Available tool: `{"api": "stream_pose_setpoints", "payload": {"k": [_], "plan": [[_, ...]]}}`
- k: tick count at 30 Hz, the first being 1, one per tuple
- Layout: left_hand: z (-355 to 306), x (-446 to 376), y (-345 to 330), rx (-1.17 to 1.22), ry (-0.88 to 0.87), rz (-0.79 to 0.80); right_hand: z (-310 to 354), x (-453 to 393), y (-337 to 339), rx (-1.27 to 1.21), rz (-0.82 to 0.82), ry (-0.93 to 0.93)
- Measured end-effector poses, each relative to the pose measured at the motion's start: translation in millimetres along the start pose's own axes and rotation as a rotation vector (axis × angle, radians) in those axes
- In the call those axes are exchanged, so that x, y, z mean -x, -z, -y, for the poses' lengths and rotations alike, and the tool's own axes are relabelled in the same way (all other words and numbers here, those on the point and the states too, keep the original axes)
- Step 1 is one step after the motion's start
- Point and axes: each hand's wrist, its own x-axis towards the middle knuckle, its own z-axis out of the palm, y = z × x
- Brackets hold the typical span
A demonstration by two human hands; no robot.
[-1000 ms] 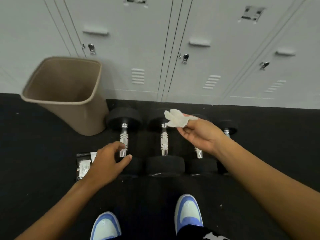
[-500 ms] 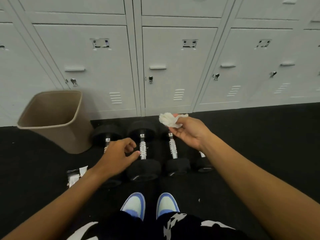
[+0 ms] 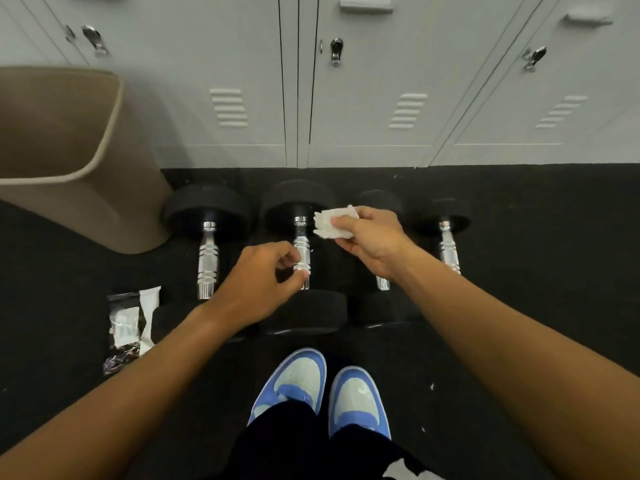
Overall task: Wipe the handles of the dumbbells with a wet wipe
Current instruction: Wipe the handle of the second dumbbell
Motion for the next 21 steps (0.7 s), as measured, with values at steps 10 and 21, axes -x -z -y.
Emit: {"api": "stream_pose_setpoints", "payload": {"k": [10, 21], "plan": [[48, 2, -30, 0.079, 0.052, 0.234, -54, -82, -12, 0.719, 0.025, 0.589], [47, 23, -36, 0.081, 0.138, 0.31, -82, -98, -22, 0.972, 0.058, 0.776]]}}
